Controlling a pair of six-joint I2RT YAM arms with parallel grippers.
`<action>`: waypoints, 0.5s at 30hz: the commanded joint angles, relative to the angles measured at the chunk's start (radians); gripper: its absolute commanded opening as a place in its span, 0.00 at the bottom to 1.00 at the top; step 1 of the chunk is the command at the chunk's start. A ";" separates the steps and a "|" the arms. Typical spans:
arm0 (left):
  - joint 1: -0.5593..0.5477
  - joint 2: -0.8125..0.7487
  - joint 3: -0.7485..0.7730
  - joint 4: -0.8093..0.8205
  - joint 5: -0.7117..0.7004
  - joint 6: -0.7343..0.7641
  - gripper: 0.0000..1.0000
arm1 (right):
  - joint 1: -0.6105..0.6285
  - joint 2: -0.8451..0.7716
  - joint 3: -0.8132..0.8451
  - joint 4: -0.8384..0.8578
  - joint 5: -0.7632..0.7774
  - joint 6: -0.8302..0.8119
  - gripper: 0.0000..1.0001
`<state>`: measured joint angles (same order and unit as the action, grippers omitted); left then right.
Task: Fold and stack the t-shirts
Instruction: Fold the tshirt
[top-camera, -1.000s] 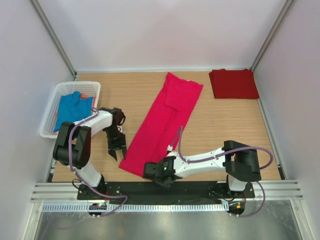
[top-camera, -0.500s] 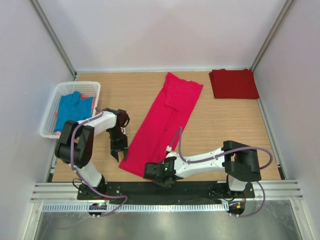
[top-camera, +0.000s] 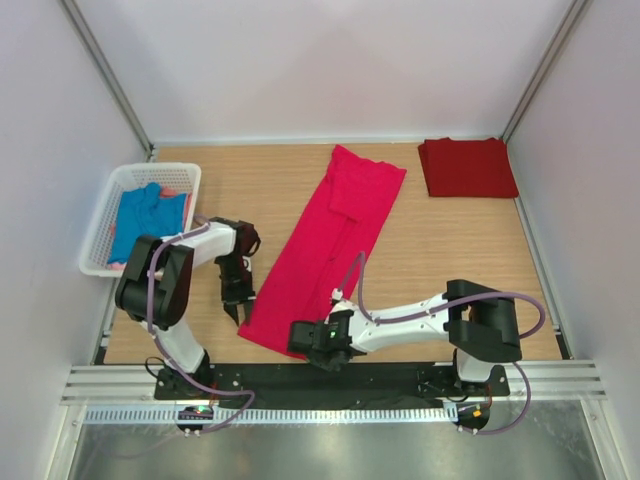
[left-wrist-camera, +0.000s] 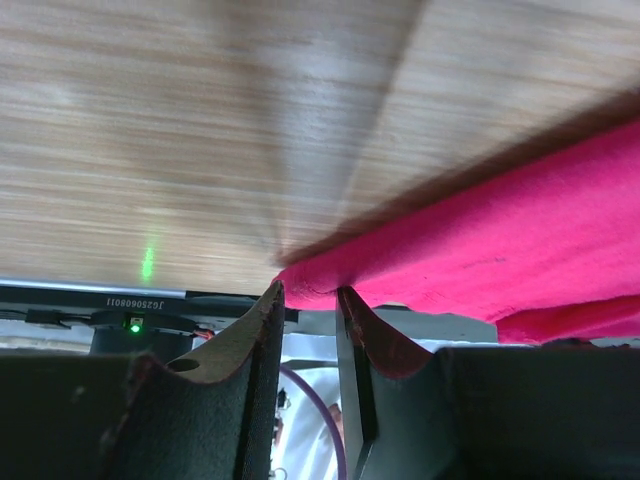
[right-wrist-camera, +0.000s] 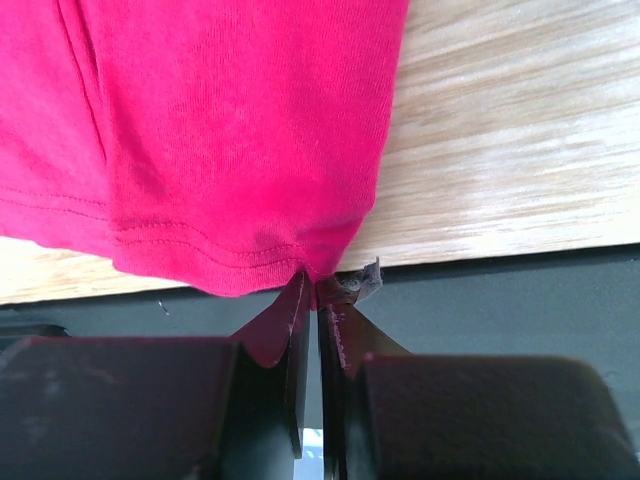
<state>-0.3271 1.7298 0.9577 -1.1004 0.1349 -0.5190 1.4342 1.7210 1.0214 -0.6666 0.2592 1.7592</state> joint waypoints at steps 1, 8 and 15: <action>-0.001 0.017 0.007 -0.012 -0.014 0.001 0.28 | -0.011 -0.011 -0.009 -0.019 0.046 -0.003 0.12; -0.003 0.034 0.004 -0.013 -0.009 -0.001 0.13 | -0.009 0.006 0.026 -0.039 0.045 -0.013 0.01; -0.001 -0.013 0.022 -0.024 0.022 -0.006 0.00 | -0.011 0.000 0.118 -0.143 0.077 -0.043 0.01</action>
<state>-0.3271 1.7630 0.9581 -1.1007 0.1333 -0.5194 1.4254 1.7290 1.0714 -0.7349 0.2749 1.7351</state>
